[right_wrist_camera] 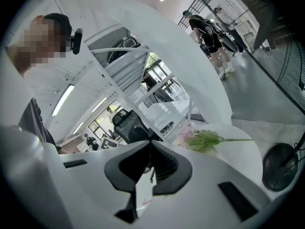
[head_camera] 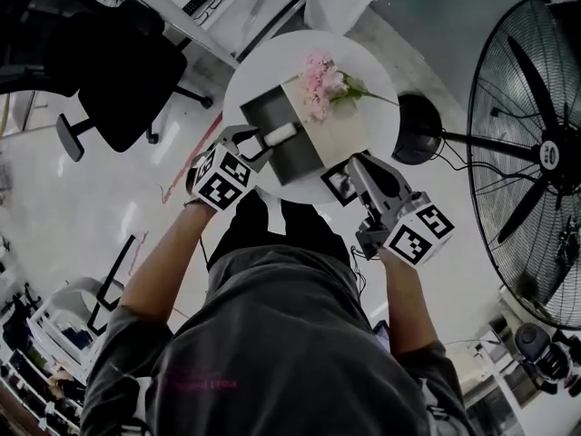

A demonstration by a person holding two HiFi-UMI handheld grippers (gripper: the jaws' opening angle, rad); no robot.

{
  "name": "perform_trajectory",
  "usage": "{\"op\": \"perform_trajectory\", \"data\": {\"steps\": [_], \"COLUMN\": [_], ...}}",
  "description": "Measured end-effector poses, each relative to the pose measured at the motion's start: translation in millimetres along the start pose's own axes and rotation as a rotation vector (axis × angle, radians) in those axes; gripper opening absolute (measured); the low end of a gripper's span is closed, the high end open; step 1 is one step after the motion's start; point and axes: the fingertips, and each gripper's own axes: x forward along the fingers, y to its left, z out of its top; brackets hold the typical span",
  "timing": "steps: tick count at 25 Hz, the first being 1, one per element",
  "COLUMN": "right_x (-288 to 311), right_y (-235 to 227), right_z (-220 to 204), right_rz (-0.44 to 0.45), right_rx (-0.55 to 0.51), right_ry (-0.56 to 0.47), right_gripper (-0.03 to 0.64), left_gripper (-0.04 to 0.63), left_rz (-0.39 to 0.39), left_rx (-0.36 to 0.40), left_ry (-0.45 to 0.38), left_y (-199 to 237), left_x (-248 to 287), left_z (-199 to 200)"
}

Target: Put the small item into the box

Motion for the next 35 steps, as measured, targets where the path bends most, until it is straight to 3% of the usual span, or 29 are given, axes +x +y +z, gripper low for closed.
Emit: {"op": "perform_trajectory", "data": {"steps": [4, 8, 13, 28, 35], "right_x": [3, 6, 9, 13, 12], "right_y": [18, 37, 59, 114, 130], "right_z": [4, 10, 12, 17, 23], "right_rz": [-0.009, -0.018, -0.038, -0.067, -0.068], "right_rx": [-0.024, -0.046, -0.053, -0.117, -0.154], "right_ry": [-0.030, -0.064, -0.102, -0.175, -0.198], "right_gripper": [0.023, 0.023, 0.023, 0.023, 0.023], "left_gripper": [0.136, 0.065, 0.028, 0.015, 0.014], "left_rz": [-0.005, 0.000, 0.010, -0.003, 0.004], "left_rx": [-0.001, 0.037, 0.105, 0.139, 0.166], "left_ry": [-0.128, -0.235, -0.330, -0.479, -0.495], "left_y": [-5, -9, -9, 0, 3], "left_x": [-35, -74, -118, -203, -219], "left_z": [23, 45, 57, 62, 61]}}
